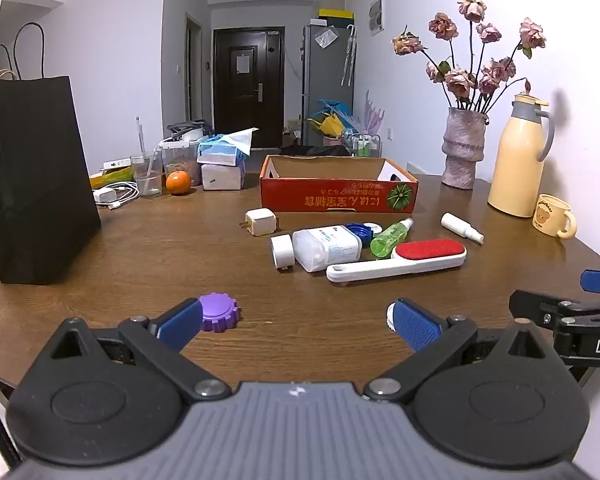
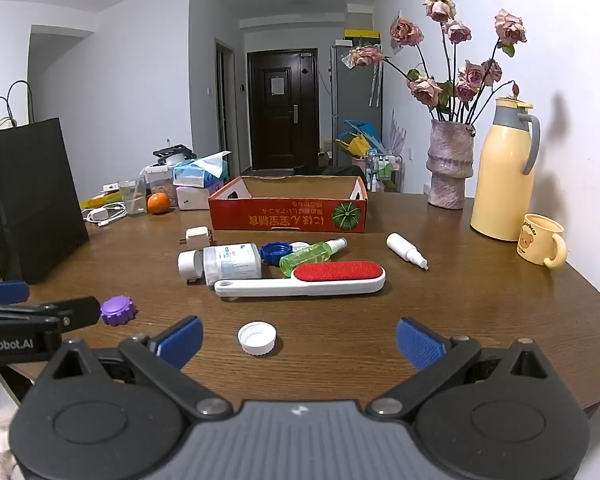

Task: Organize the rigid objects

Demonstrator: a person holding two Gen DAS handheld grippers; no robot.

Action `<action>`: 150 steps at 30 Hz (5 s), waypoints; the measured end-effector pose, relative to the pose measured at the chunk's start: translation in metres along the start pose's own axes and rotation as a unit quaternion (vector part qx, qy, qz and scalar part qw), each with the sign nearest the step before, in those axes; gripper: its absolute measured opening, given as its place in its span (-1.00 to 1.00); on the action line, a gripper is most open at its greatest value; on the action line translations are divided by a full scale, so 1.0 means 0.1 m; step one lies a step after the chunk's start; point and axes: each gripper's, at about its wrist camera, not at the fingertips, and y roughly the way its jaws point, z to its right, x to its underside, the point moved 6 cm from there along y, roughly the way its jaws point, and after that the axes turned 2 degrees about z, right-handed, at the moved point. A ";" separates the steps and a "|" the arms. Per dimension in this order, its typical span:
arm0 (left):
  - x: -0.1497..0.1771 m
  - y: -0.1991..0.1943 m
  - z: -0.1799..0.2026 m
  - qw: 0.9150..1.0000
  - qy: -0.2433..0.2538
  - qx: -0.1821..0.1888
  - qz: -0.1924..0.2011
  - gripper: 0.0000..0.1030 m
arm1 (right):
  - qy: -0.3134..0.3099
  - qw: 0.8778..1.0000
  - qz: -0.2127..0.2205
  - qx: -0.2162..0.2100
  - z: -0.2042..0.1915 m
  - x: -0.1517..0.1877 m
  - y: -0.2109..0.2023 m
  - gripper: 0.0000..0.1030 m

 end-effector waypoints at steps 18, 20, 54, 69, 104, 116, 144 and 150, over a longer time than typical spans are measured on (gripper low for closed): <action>-0.02 0.00 0.00 1.000 0.006 -0.005 0.005 1.00 | -0.001 1.000 -0.001 0.000 0.00 0.00 0.00 1.00; -0.02 0.00 0.00 1.000 0.006 -0.005 0.005 1.00 | -0.001 1.000 -0.001 0.000 0.00 0.01 0.00 1.00; -0.01 -0.01 -0.01 1.000 0.006 -0.003 0.008 1.00 | -0.002 1.000 -0.001 0.001 -0.01 0.00 -0.01 1.00; -0.01 -0.01 -0.01 1.000 0.006 -0.003 0.009 1.00 | -0.002 1.000 -0.001 0.001 -0.01 0.00 -0.01 1.00; 0.00 0.13 -0.15 1.000 -0.002 -0.015 -0.002 1.00 | -0.007 1.000 0.000 -0.012 -0.06 -0.02 0.12 1.00; 0.04 0.40 -0.29 0.999 -0.013 -0.025 -0.017 1.00 | -0.012 0.999 -0.025 -0.019 -0.11 0.01 0.45 1.00; 0.18 1.18 -0.63 0.995 -0.040 -0.040 -0.084 1.00 | -0.028 0.990 -0.130 -0.035 -0.25 0.22 1.48 0.80; 0.21 1.29 -0.67 0.994 -0.041 -0.041 -0.095 1.00 | -0.029 0.988 -0.145 -0.047 -0.28 0.26 1.61 0.58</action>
